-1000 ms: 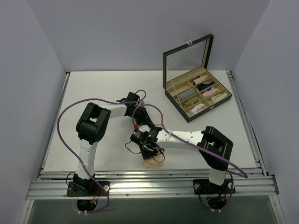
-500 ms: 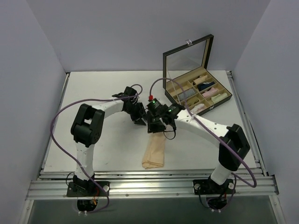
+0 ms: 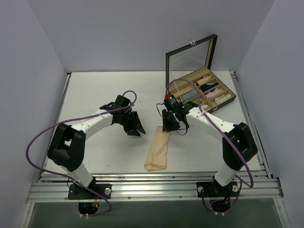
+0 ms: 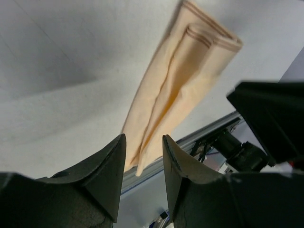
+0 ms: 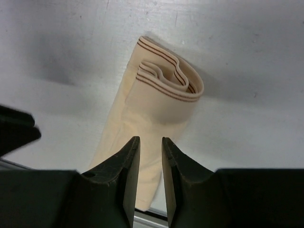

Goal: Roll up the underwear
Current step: Fold the underwear

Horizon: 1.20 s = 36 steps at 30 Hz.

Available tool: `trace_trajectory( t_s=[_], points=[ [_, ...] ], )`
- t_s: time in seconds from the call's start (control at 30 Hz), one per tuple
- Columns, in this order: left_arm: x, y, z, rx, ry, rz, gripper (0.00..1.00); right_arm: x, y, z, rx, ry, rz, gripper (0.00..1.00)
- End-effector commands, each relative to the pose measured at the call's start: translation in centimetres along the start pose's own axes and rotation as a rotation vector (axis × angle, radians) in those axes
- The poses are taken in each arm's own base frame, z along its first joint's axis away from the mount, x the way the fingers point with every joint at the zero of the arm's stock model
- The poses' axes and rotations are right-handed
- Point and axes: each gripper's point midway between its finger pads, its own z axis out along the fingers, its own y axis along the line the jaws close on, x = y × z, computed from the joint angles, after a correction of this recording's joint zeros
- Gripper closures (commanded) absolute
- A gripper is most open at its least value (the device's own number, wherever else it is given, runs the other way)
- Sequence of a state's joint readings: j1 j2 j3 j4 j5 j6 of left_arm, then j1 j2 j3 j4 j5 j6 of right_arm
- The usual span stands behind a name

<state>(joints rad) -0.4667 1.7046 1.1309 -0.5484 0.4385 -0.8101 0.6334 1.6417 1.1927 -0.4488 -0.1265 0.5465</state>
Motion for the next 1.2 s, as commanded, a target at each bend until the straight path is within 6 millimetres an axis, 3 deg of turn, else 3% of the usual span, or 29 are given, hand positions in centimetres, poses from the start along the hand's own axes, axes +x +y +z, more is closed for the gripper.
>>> trace_trajectory(
  t_s=[0.0, 0.17, 0.3, 0.4, 0.5, 0.6, 0.67, 0.77, 0.9, 0.93, 1.03, 1.17],
  points=[
    [1.6, -2.1, -1.3, 0.082, -0.027, 0.041, 0.55, 0.2, -0.2, 2.6, -0.018, 0.042, -0.041, 0.79],
    [4.2, -3.1, -0.5, 0.127, -0.02, 0.054, 0.55, -0.5, -0.4, 5.9, 0.009, 0.054, -0.045, 0.8],
    [6.6, -5.8, 1.0, 0.177, 0.015, 0.109, 0.55, -0.4, -1.3, 8.4, 0.052, 0.066, -0.044, 0.81],
    [7.1, -7.8, 1.8, 0.214, -0.007, 0.158, 0.55, -0.1, -1.6, 9.8, 0.06, 0.081, -0.042, 0.81],
    [8.4, -9.0, 3.0, 0.24, -0.006, 0.194, 0.55, -0.1, -1.5, 10.4, 0.064, 0.094, -0.032, 0.81],
    [9.5, -8.6, 4.5, 0.224, 0.001, 0.2, 0.56, -0.4, -1.2, 10.4, 0.065, 0.088, -0.015, 0.8],
    [9.7, -6.8, 5.9, 0.148, -0.005, 0.19, 0.56, -0.5, -1.2, 10.3, 0.068, 0.088, -0.007, 0.8],
    [9.9, -2.1, 7.6, -0.004, -0.013, 0.136, 0.57, -0.9, -1.1, 10.0, 0.07, 0.087, 0.006, 0.8],
    [10.4, 4.0, 8.0, -0.153, 0.0, 0.022, 0.57, -1.2, -2.0, 9.8, 0.104, 0.091, 0.015, 0.8],
    [10.6, 5.6, 7.3, -0.195, 0.012, -0.012, 0.58, -1.2, -2.7, 9.8, 0.124, 0.099, 0.033, 0.8],
    [10.8, 6.6, 6.4, -0.241, 0.007, -0.012, 0.58, -1.1, -3.1, 9.7, 0.142, 0.103, 0.04, 0.8],
    [10.8, 8.3, 4.3, -0.324, 0.014, -0.031, 0.58, -2.3, -2.5, 7.7, 0.139, 0.06, 0.05, 0.8]
  ],
)
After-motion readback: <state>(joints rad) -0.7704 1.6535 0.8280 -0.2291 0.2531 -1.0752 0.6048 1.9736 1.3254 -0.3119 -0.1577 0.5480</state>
